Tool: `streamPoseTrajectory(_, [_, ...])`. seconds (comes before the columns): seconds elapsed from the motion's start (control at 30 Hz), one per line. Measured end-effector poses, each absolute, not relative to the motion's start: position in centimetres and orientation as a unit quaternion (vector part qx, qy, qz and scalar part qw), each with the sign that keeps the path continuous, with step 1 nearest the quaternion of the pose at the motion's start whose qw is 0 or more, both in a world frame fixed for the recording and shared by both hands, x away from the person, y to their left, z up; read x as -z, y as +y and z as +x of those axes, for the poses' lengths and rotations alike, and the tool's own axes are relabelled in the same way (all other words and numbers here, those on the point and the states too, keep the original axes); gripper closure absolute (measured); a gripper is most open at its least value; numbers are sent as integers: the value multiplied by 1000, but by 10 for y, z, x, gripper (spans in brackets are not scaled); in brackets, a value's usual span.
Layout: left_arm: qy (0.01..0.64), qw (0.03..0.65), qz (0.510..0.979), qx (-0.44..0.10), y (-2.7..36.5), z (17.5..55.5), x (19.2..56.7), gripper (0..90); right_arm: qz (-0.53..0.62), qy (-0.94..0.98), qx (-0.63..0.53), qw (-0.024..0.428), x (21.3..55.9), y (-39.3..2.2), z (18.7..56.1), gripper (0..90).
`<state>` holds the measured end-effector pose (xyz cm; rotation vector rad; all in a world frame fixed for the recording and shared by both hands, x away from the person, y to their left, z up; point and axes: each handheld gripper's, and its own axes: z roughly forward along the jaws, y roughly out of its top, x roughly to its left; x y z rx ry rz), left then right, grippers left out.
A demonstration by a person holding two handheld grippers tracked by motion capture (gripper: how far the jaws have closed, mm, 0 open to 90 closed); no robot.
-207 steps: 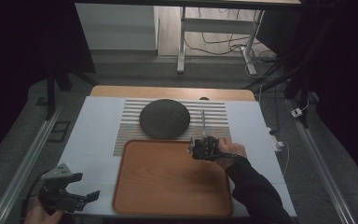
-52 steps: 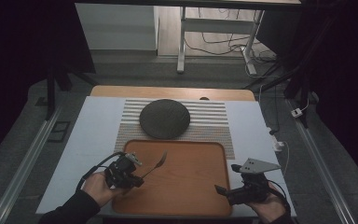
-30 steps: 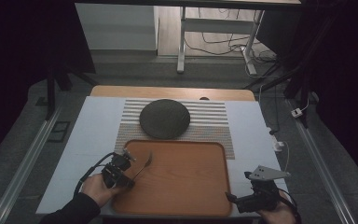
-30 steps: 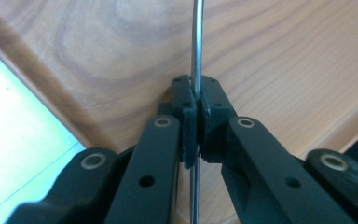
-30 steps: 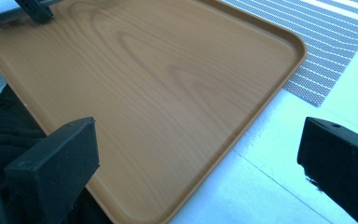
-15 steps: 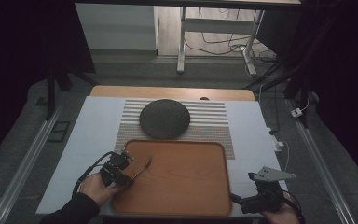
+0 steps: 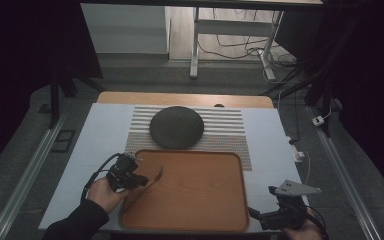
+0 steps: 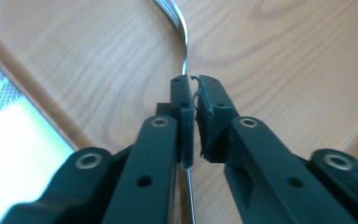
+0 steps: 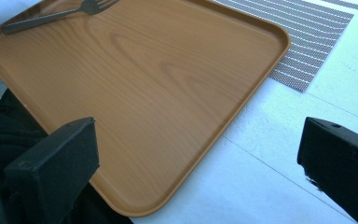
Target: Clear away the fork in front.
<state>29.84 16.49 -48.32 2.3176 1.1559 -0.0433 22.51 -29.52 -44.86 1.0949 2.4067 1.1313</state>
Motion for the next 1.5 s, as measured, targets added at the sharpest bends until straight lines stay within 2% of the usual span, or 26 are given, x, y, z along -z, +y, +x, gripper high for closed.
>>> streamPoseTrajectory(0.27, [416,288,863,1,154,314,487,884,375,833,-386,132,449,-295,225,0])
streamPoseTrajectory(0.63, [435,282,855,11,150,336,498,884,369,840,-376,130,450,-292,226,0])
streamPoseTrajectory(1.27, [363,273,891,30,106,324,504,884,370,840,-377,127,450,-292,226,0])
streamPoseTrajectory(1.5, [345,253,904,16,96,322,512,884,370,839,-377,126,450,-293,227,0])
